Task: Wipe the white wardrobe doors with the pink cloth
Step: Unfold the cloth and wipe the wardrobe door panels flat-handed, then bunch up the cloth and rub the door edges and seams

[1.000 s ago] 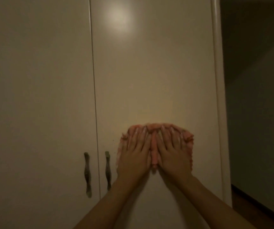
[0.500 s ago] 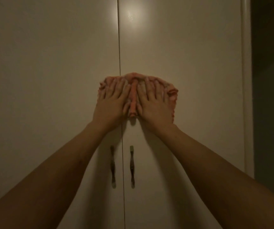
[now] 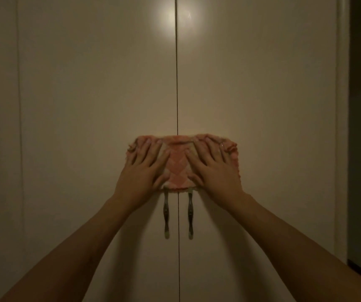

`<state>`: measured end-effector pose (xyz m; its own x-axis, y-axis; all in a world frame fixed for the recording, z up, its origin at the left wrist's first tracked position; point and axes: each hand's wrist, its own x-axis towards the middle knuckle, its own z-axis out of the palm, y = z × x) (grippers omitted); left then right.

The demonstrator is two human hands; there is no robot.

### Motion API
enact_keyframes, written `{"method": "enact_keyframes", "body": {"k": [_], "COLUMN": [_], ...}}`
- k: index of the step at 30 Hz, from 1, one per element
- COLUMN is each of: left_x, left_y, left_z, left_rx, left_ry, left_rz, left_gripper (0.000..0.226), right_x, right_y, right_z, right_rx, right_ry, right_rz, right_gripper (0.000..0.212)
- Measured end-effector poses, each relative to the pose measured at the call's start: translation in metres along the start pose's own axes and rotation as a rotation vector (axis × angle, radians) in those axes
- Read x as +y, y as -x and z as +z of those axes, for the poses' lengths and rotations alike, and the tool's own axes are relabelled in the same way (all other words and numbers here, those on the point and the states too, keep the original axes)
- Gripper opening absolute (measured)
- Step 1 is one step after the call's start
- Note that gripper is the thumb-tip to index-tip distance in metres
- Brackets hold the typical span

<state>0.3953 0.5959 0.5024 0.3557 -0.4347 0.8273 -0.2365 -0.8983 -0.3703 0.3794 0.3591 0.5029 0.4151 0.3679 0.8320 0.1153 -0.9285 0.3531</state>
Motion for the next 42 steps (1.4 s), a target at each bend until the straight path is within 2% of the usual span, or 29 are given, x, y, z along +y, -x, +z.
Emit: {"method": "enact_keyframes", "body": {"k": [3,10,18,29,37,40,42], "left_x": [-0.001,0.001,-0.023,-0.070,-0.034,-0.015,-0.005], "left_y": [0.012,0.027,0.008,-0.041,-0.020,-0.005,0.002], "left_z": [0.004,0.014,0.009,-0.026,-0.025,-0.025,-0.024], "left_rx": [0.009,0.005,0.044,0.053,0.101,0.128,0.165], "left_ry": [-0.030,-0.021,-0.033,0.015,0.066,0.135,0.256], "left_rz": [0.032,0.046,0.016,-0.133,-0.225,-0.255,-0.299], "left_gripper": [0.061,0.060,0.060,0.064,0.058,0.050,0.041], "right_x": [-0.001,0.000,0.003,-0.040,-0.066,-0.076,-0.084], "right_y": [0.010,0.021,-0.022,-0.094,-0.064,-0.051,-0.045], "right_z": [0.003,0.009,-0.011,-0.050,-0.035,-0.032,-0.033], "right_rx": [-0.014,-0.021,-0.081,-0.001,0.093,0.173,0.093], "right_ry": [0.006,-0.012,0.006,-0.116,-0.086,-0.241,-0.359], "right_rz": [-0.029,-0.047,-0.125,0.011,0.139,0.198,0.217], "right_gripper": [0.066,0.063,0.074,0.072,0.047,0.027,0.026]}}
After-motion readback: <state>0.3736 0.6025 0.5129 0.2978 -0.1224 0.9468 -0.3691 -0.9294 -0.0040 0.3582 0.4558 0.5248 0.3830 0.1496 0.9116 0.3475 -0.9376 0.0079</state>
